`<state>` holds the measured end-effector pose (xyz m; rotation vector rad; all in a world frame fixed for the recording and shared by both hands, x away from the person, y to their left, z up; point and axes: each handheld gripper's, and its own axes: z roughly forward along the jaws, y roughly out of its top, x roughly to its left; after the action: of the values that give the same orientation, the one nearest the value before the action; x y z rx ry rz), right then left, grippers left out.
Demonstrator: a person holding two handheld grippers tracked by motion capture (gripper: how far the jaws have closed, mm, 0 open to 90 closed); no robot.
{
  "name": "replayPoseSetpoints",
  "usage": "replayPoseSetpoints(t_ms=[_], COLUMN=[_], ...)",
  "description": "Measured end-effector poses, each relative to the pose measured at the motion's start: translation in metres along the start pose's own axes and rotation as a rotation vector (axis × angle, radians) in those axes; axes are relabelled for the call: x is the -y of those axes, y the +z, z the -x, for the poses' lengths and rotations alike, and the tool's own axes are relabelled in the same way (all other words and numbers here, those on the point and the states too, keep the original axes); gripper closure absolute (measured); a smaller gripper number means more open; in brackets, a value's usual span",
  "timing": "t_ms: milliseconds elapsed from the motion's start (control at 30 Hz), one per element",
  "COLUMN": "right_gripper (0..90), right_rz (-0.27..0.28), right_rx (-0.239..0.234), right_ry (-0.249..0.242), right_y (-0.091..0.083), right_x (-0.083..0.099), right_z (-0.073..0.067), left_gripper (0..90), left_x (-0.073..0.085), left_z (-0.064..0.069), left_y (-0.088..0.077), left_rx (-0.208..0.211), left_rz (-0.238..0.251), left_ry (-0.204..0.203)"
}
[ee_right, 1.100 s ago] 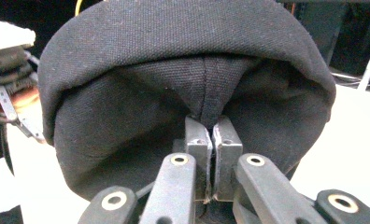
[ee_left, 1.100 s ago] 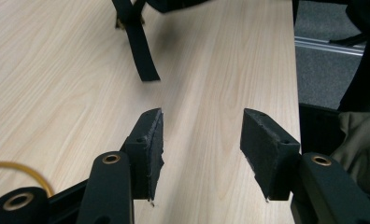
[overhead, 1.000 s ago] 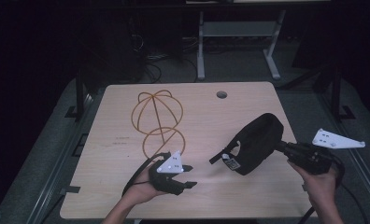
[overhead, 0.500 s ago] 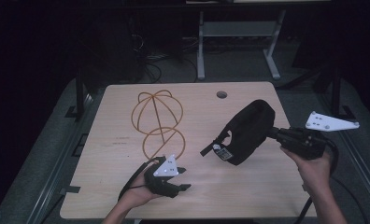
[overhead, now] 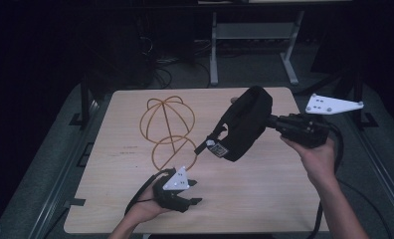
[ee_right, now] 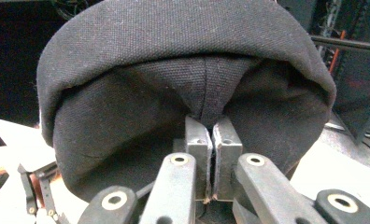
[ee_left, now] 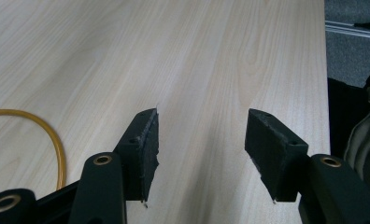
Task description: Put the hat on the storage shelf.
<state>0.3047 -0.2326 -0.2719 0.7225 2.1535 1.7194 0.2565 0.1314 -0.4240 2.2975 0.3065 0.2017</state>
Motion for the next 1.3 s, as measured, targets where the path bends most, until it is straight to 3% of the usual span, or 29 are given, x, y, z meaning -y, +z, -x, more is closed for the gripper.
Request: replayPoseSetpoints(t_ms=[500, 600, 833, 1000, 1167, 1300], right_gripper=[87.9, 87.9, 87.9, 87.9, 87.9, 87.8], right_rz=[-0.005, -0.013, -0.083, -0.141, -0.217, -0.261], right_rx=[-0.074, -0.09, -0.118, -0.128, -0.132, -0.135], right_ry=[-0.07, -0.092, -0.13, -0.179, -0.209, -0.221], right_y=[0.053, 0.068, 0.104, 0.131, 0.164, 0.191], right_x=[-0.046, -0.06, -0.086, -0.108, -0.12, -0.125], right_z=[-0.014, -0.018, -0.027, -0.033, -0.039, -0.045], left_gripper=[45.5, 45.6, 45.6, 45.5, 45.5, 45.5], left_x=[0.002, 0.003, 0.003, 0.002, 0.001, 0.001], left_z=[0.002, 0.003, 0.005, 0.006, 0.009, 0.01], left_y=[0.004, 0.006, 0.011, 0.014, 0.017, 0.018], left_rx=[-0.002, 0.0, 0.014, 0.027, 0.037, 0.047], left_rz=[0.006, -0.018, -0.017, -0.043, -0.029, -0.046], left_ry=[-0.011, 0.016, 0.012, 0.041, 0.028, 0.041])
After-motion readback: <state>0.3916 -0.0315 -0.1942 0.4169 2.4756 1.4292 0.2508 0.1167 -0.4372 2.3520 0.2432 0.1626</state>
